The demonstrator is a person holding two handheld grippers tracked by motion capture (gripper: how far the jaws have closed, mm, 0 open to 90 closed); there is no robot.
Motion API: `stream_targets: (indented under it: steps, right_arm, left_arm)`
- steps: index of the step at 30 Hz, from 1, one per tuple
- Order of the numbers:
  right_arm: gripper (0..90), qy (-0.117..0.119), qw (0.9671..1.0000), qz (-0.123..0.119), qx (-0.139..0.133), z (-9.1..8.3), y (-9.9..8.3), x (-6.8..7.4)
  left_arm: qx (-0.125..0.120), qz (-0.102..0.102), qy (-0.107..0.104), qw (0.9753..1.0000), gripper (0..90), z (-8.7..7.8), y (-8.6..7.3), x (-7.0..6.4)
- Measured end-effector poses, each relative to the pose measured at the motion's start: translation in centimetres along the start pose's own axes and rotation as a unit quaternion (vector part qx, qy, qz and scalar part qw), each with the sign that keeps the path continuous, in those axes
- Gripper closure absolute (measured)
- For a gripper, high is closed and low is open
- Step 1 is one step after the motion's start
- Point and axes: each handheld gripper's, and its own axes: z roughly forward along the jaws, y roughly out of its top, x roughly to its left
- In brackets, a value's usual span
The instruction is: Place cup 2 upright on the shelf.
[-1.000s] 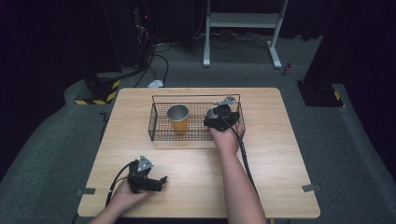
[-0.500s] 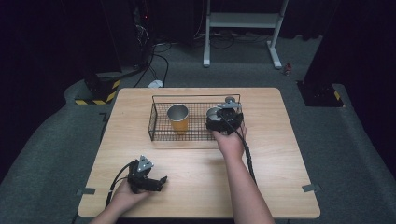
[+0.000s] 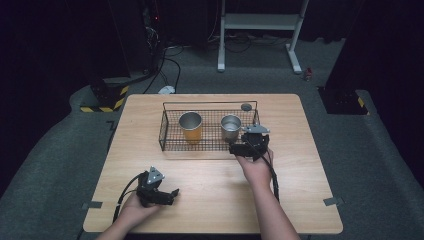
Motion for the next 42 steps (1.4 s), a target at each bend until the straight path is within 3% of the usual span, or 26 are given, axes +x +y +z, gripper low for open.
stream_targets:
  steps: [16, 17, 23, 24, 27, 31, 42]
  right_arm:
    - [9.7, 0.003, 1.0000, -0.003, -0.004, -4.5, -5.8, -1.7]
    - [9.7, 0.003, 1.0000, -0.003, -0.002, -4.9, -6.8, -2.0]
    - [9.5, 0.001, 0.9995, 0.005, 0.032, -5.8, -10.8, -3.2]
    - [9.5, 0.001, 0.9995, 0.005, 0.032, -5.8, -10.8, -3.2]
    - [9.5, -0.001, 0.9978, 0.019, 0.064, -6.0, -13.0, -3.9]
    - [9.5, -0.007, 0.9966, 0.013, 0.081, -6.0, -13.7, -3.9]
    - [9.1, -0.019, 0.9964, 0.019, 0.080, -5.8, -13.6, -3.6]
  left_arm:
    - [0.000, -0.002, 0.000, 1.0000, 0.5, 0.0, 0.0, 0.0]
    - [0.000, -0.002, 0.000, 1.0000, 0.5, 0.0, 0.0, 0.0]
    - [0.000, -0.002, 0.000, 1.0000, 0.5, 0.0, 0.0, 0.0]
    - [0.000, -0.002, 0.000, 1.0000, 0.5, 0.0, 0.0, 0.0]
    - [0.000, -0.002, 0.000, 1.0000, 0.5, 0.0, 0.0, 0.0]
    - [0.000, -0.002, 0.000, 1.0000, 0.5, 0.0, 0.0, 0.0]
    - [-0.001, 0.000, 0.001, 1.0000, 0.5, -0.1, -0.1, 0.0]
